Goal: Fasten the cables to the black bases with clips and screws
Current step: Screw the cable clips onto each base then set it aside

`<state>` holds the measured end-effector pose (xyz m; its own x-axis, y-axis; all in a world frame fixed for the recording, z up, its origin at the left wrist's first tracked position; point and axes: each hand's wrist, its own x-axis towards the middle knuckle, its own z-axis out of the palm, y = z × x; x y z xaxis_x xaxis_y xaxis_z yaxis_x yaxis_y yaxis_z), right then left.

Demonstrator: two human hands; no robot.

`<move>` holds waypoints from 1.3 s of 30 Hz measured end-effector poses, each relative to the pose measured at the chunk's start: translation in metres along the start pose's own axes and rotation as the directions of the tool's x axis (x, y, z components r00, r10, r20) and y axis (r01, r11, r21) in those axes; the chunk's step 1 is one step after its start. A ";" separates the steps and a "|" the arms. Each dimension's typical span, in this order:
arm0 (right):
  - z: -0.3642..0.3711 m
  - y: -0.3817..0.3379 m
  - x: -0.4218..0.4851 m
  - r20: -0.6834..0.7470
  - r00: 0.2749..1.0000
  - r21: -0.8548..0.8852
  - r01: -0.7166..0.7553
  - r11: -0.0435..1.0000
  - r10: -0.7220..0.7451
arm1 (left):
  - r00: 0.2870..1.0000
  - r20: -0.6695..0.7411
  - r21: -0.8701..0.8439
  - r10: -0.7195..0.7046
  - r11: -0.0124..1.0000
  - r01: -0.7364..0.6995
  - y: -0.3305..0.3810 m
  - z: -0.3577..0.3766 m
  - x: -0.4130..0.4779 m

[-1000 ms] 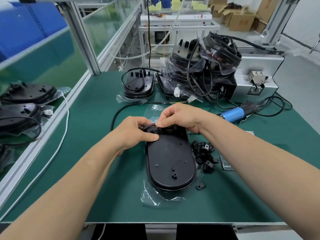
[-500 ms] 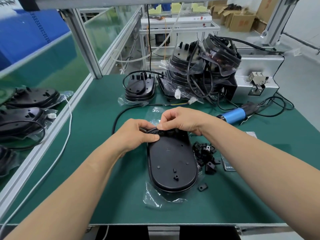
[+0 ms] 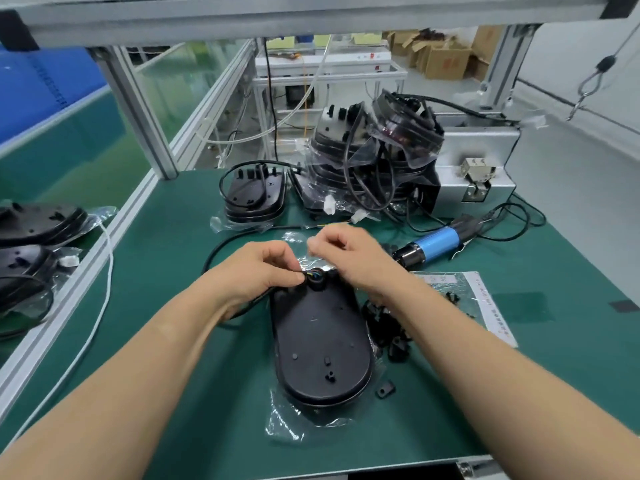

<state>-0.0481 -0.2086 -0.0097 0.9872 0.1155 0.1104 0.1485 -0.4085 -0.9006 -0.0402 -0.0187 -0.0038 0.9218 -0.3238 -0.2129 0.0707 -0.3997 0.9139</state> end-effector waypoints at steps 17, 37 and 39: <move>-0.108 0.068 0.022 -0.575 0.502 0.228 -0.661 0.715 0.646 | 0.992 0.104 0.146 -0.073 0.988 0.057 0.010 -0.008 0.012; -0.034 -0.081 0.003 -0.553 0.831 0.734 0.450 0.508 0.064 | 0.941 0.298 0.198 -0.161 0.975 0.104 0.015 -0.016 0.025; -0.021 -0.090 0.007 -0.614 0.789 0.620 0.506 0.600 -0.031 | 0.943 0.305 0.162 -0.132 0.983 0.086 0.012 -0.015 0.025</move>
<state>-0.0530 -0.1902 0.0807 0.8103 -0.4517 0.3734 0.5520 0.3742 -0.7451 -0.0106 -0.0184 0.0069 0.7441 -0.5138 -0.4270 0.0870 -0.5592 0.8244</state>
